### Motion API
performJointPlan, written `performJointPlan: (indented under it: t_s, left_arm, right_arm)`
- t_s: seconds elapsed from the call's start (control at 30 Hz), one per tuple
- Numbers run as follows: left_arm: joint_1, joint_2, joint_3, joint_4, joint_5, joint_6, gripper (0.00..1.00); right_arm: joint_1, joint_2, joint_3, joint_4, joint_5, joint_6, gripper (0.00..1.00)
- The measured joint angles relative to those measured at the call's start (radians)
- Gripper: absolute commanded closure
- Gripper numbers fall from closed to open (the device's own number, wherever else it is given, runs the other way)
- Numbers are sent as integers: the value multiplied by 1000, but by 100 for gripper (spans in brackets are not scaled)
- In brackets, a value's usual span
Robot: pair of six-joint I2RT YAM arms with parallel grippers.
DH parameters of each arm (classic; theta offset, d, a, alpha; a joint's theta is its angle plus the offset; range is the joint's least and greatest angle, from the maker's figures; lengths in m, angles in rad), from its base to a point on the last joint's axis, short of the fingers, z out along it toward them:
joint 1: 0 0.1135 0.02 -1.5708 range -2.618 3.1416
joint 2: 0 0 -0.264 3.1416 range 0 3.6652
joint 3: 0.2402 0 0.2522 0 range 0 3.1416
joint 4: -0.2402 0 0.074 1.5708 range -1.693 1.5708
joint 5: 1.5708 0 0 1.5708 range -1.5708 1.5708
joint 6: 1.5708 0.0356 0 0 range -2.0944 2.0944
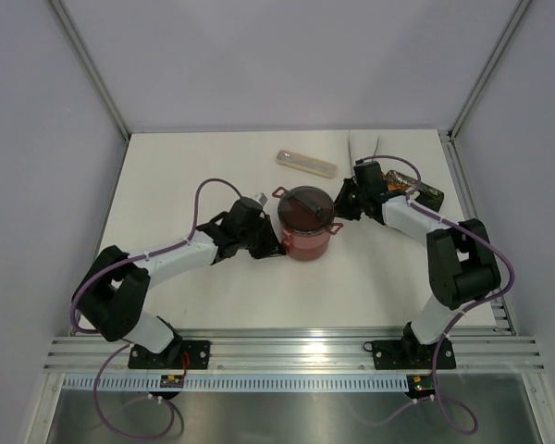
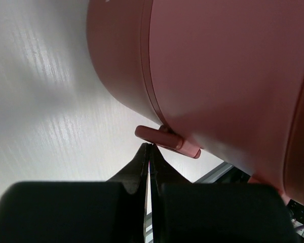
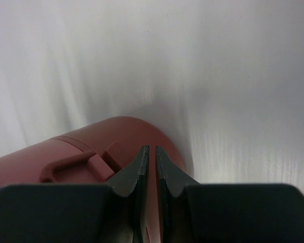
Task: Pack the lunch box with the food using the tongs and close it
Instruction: Close the fastener on the packing box.
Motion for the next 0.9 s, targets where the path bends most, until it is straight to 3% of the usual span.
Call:
performJointPlan:
  t_s: [0.57, 0.9]
  left_arm:
    - [0, 35, 11, -47, -58, 6, 100]
    - [23, 5, 19, -76, -130, 10, 100]
  right_arm:
    - [47, -100, -119, 21, 3, 12, 86]
    - [209, -153, -161, 25, -38, 50, 87]
